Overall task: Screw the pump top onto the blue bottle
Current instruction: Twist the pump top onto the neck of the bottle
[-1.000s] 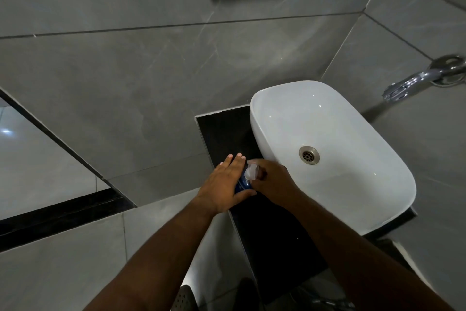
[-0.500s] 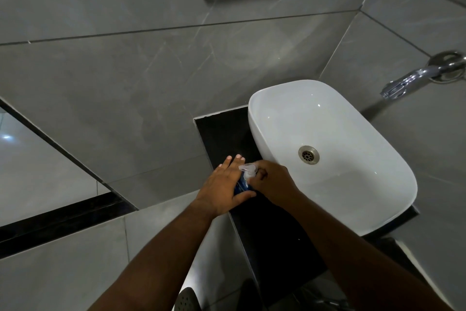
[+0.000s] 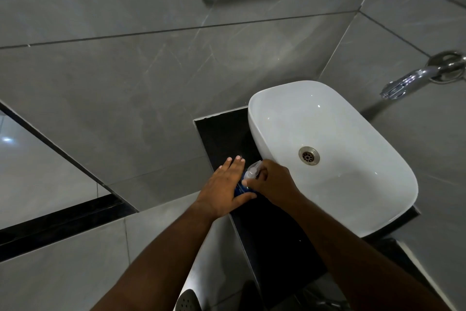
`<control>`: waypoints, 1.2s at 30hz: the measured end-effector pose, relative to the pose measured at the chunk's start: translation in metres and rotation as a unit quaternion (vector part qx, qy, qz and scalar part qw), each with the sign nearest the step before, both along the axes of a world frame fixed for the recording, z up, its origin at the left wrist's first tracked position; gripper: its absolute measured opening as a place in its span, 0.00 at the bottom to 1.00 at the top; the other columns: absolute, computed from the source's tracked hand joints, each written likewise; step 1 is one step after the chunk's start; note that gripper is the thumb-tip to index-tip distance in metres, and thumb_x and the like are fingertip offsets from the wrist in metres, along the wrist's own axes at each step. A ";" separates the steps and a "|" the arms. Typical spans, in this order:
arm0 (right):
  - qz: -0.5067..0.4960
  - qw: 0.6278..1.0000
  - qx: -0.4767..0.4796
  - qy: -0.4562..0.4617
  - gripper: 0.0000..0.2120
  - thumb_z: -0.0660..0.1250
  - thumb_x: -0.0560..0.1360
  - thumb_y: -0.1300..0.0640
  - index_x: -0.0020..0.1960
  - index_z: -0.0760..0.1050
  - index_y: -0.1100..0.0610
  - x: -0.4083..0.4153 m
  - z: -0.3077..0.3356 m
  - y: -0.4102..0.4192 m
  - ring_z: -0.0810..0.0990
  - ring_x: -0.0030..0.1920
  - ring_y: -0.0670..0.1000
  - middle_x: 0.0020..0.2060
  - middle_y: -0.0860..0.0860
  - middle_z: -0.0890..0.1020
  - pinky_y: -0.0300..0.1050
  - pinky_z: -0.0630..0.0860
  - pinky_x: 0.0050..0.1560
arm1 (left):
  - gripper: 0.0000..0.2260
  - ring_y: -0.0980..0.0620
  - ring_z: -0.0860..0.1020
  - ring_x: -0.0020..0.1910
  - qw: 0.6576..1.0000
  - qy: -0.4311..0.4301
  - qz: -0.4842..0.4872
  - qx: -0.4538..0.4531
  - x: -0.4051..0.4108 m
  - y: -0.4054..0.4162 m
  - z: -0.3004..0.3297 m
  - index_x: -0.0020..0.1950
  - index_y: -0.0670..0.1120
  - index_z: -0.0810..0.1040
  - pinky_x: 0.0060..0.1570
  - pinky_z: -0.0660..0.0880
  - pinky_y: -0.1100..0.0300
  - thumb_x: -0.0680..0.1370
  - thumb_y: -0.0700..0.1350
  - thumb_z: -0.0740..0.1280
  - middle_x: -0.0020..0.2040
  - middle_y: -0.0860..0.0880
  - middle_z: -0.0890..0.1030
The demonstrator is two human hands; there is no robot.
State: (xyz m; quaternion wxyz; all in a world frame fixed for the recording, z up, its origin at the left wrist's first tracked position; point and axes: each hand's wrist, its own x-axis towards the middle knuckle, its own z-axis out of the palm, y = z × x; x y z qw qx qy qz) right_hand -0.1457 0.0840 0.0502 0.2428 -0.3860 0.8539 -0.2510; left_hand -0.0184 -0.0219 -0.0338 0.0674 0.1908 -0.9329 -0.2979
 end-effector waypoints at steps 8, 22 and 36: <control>-0.019 0.999 0.018 -0.032 0.17 0.73 0.69 0.50 0.55 0.75 0.56 0.002 -0.009 0.001 0.80 0.47 0.49 0.46 0.51 0.82 0.41 0.76 0.49 | 0.43 0.55 0.44 0.77 1.000 0.003 0.005 -0.001 0.000 0.001 -0.001 0.80 0.51 0.46 0.73 0.46 0.54 0.74 0.72 0.57 0.81 0.49 0.51; -0.054 0.992 -0.037 -0.109 0.18 0.73 0.69 0.55 0.57 0.74 0.54 0.005 -0.008 0.009 0.80 0.51 0.51 0.49 0.51 0.81 0.44 0.78 0.50 | 0.42 0.52 0.45 0.78 1.000 0.001 -0.008 0.000 0.001 0.000 0.003 0.80 0.50 0.47 0.74 0.46 0.53 0.75 0.71 0.58 0.81 0.48 0.50; -0.030 0.994 -0.022 -0.098 0.14 0.71 0.71 0.56 0.54 0.73 0.52 -0.001 -0.005 0.007 0.79 0.45 0.49 0.48 0.51 0.81 0.42 0.77 0.44 | 0.43 0.53 0.44 0.78 1.000 -0.003 -0.029 -0.010 0.000 -0.008 0.001 0.80 0.49 0.47 0.74 0.48 0.53 0.75 0.72 0.57 0.81 0.48 0.50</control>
